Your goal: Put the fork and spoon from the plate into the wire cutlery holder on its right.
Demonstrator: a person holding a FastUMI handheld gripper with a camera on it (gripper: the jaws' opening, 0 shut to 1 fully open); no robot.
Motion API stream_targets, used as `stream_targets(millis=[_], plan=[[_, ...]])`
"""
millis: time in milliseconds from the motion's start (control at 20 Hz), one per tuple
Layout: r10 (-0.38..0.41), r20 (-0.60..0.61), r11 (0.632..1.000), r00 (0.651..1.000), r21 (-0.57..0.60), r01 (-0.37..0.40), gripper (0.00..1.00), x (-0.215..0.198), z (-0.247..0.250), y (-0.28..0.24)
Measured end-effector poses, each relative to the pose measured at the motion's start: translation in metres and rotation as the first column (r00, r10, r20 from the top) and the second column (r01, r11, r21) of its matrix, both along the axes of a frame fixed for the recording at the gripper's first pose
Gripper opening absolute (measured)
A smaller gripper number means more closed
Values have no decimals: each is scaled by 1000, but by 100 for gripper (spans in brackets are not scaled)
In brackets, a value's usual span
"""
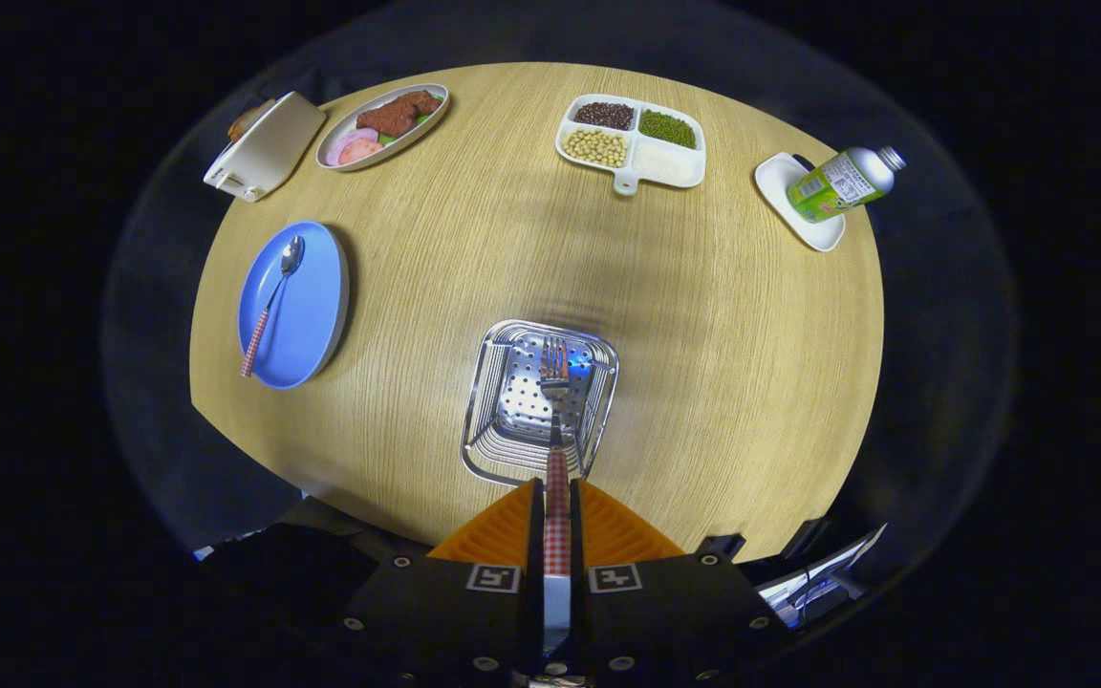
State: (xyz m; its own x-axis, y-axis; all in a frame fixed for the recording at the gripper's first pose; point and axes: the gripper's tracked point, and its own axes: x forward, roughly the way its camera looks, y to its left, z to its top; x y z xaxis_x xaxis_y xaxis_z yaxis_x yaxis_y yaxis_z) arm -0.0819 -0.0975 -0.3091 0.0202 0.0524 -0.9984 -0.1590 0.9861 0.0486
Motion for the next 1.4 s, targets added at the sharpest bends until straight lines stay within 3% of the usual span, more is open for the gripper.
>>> stream_targets(millis=[250,350,550,750,950,1100,1250,1350,1400], plan=[[-93,150,994,984,77,82,12,26,18,12],[-124,232,989,965,106,101,12,38,29,17],[-182,381,980,907,145,135,23,57,51,29],[-253,545,963,800,224,153,26,81,81,51],[-311,684,944,660,305,129,49,97,121,77],[-323,782,943,533,316,108,75,107,148,99],[-301,849,952,435,291,92,83,112,166,113],[-279,872,959,403,271,79,86,111,171,128],[-272,873,961,405,268,66,86,110,170,139]])
